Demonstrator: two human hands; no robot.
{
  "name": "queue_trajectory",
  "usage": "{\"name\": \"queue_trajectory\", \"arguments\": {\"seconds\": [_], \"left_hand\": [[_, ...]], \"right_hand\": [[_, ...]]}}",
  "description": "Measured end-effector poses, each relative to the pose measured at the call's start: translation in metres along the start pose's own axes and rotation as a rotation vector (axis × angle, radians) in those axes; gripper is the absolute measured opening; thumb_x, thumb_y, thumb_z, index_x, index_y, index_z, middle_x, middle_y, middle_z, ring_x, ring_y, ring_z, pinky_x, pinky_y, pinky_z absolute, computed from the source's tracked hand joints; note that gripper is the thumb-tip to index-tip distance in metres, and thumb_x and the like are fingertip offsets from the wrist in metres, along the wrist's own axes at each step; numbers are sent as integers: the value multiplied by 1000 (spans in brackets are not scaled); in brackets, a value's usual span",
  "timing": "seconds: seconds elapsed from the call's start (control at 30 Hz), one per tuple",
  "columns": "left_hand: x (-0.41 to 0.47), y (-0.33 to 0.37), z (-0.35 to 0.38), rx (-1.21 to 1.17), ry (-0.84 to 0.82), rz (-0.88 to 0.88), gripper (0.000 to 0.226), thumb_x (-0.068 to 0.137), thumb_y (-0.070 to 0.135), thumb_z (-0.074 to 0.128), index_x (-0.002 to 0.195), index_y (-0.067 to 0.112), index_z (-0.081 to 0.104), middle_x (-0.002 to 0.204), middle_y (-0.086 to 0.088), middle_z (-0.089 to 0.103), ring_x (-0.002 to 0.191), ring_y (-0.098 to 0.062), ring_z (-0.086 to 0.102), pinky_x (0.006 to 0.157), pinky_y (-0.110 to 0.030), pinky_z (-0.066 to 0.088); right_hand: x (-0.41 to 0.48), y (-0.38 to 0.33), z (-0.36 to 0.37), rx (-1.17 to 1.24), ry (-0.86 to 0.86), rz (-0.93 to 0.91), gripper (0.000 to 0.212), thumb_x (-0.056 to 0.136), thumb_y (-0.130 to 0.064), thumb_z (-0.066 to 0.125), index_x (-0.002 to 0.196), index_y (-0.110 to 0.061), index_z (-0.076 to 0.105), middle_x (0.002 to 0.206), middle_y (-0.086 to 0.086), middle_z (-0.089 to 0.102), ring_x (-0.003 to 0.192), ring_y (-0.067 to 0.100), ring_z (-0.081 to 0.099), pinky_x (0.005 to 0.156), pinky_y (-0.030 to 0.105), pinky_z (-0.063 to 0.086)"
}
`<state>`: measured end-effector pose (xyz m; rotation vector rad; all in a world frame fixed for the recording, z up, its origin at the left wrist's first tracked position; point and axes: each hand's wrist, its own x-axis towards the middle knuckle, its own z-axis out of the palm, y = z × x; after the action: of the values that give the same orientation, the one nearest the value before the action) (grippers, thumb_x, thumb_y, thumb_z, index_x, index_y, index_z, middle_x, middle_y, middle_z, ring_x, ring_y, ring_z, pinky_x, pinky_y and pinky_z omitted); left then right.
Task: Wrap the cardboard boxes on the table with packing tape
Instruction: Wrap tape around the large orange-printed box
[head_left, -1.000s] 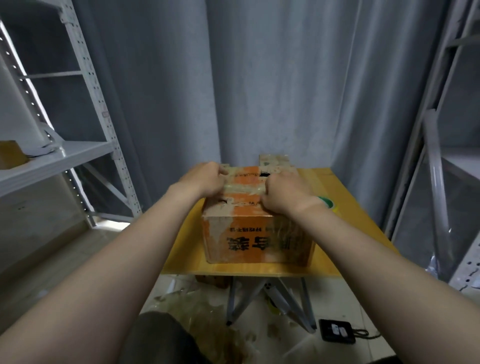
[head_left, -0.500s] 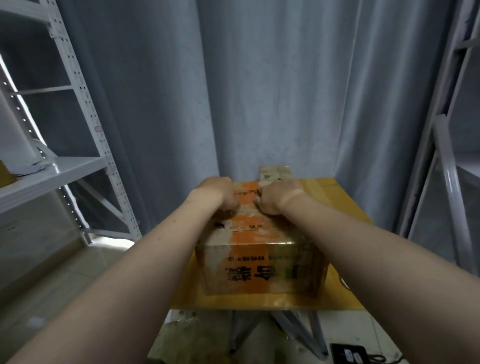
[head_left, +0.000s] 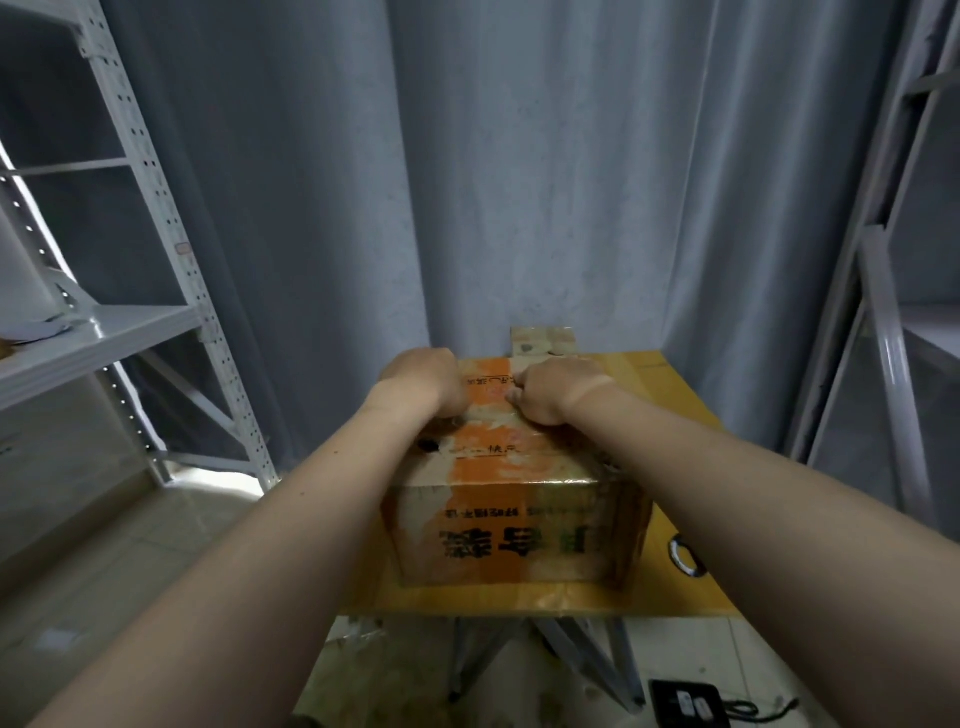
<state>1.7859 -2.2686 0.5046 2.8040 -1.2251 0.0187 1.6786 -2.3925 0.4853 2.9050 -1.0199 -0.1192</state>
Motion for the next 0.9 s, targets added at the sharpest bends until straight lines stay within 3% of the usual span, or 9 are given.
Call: {"name": "queue_trajectory", "arguments": {"seconds": [0.2,0.3,0.4,0.5,0.57,0.63,0.7,0.8,0.9], "left_hand": [[-12,-9,6,-88,13,11,17,93,14,53,78,11,61,83,-4,55,70,-18,58,51,-28,38],[-20,-20,5,-212,-42,35,22,96,14,51,93,14,73,103,-2,70,89,-21,67,71,-33,55],[-33,-22,1,-205,-67,79,22,97,21,56,103,16,77,111,-2,74,98,-22,69,88,-37,59],[-55,3,-1,-248,-21,271,35,99,35,61,131,25,71,139,1,67,125,-22,63,107,-37,50],[-73,30,5,-339,-67,450,45,97,48,64,140,34,64,150,5,58,137,-20,53,112,-36,42],[-89,55,16,-357,-177,552,51,95,59,62,142,41,59,155,5,53,142,-22,48,117,-47,36],[-100,68,25,-345,-174,550,49,93,68,58,137,46,61,151,3,53,142,-27,45,115,-62,33],[-109,71,21,-429,-60,433,39,87,75,60,96,39,71,115,6,56,113,-26,57,92,-46,47],[-119,69,19,-327,-81,330,57,75,79,66,86,23,63,117,-1,49,108,-28,57,93,-48,49]], "right_hand": [[-8,6,-3,136,23,-29,44,112,-35,34,149,-21,52,154,9,52,137,32,52,111,43,44],[-10,26,-8,380,159,-10,41,107,-24,46,145,-15,57,148,12,57,134,34,54,110,39,45],[-10,49,-5,362,266,75,50,104,-32,51,154,-24,48,158,6,44,142,40,40,115,46,38],[-12,57,0,434,101,59,64,103,-37,53,162,-24,32,168,5,27,151,36,31,123,45,28],[-12,55,4,497,-23,-1,60,104,-31,53,160,-18,36,168,6,31,152,29,33,124,41,28],[-18,50,5,425,-80,-43,49,107,-32,47,154,-15,46,165,11,35,150,30,34,122,42,29],[-30,43,-1,379,-84,-15,37,108,-32,44,138,-17,58,158,15,41,145,33,39,116,41,35],[-49,32,-13,324,-112,26,29,108,-31,40,96,-18,64,121,12,60,122,31,53,98,38,43],[-61,21,-27,309,-102,52,40,103,-39,50,95,-5,70,98,12,72,79,32,76,74,40,61]]}}
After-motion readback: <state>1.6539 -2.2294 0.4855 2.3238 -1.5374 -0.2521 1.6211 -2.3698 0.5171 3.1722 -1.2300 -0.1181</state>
